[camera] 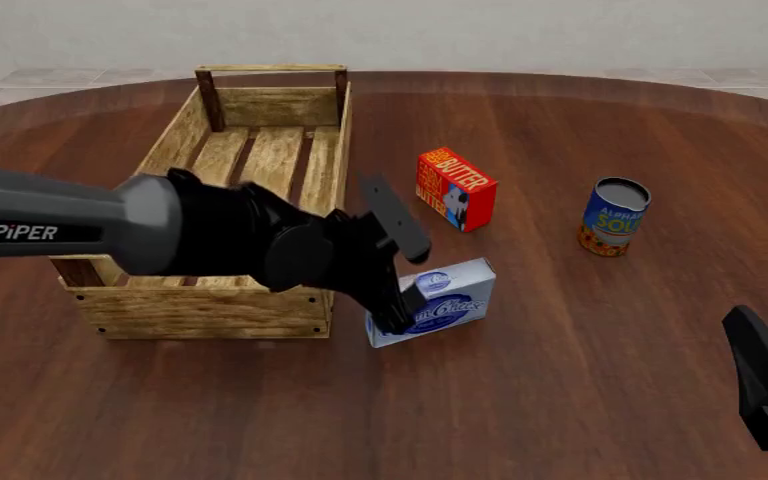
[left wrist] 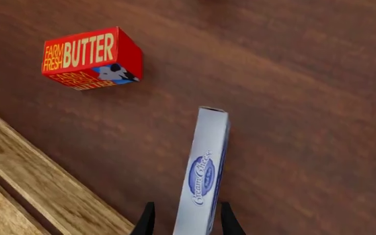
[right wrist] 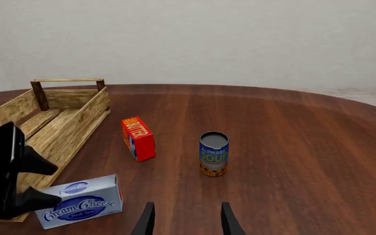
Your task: Pick up the cream cheese and put it in the tray.
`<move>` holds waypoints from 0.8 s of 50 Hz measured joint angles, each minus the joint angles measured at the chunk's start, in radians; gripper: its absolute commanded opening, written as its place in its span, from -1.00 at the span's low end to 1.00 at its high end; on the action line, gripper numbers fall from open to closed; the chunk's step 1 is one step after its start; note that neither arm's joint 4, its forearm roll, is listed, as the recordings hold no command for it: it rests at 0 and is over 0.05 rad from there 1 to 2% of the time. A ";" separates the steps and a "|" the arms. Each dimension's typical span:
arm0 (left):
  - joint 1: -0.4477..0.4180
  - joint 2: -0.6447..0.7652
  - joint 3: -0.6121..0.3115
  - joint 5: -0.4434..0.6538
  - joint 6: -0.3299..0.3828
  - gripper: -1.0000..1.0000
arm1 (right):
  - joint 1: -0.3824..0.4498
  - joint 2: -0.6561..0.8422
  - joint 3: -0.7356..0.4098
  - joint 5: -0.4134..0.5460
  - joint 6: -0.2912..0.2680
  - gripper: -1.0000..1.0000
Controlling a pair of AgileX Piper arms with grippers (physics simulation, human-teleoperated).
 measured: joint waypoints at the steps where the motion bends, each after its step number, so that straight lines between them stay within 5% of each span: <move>1: -0.001 0.002 0.001 -0.001 -0.001 1.00 | 0.000 0.000 0.000 0.000 0.000 1.00; 40: -0.001 0.114 -0.012 -0.024 -0.020 1.00 | 0.000 0.000 0.000 0.000 0.000 1.00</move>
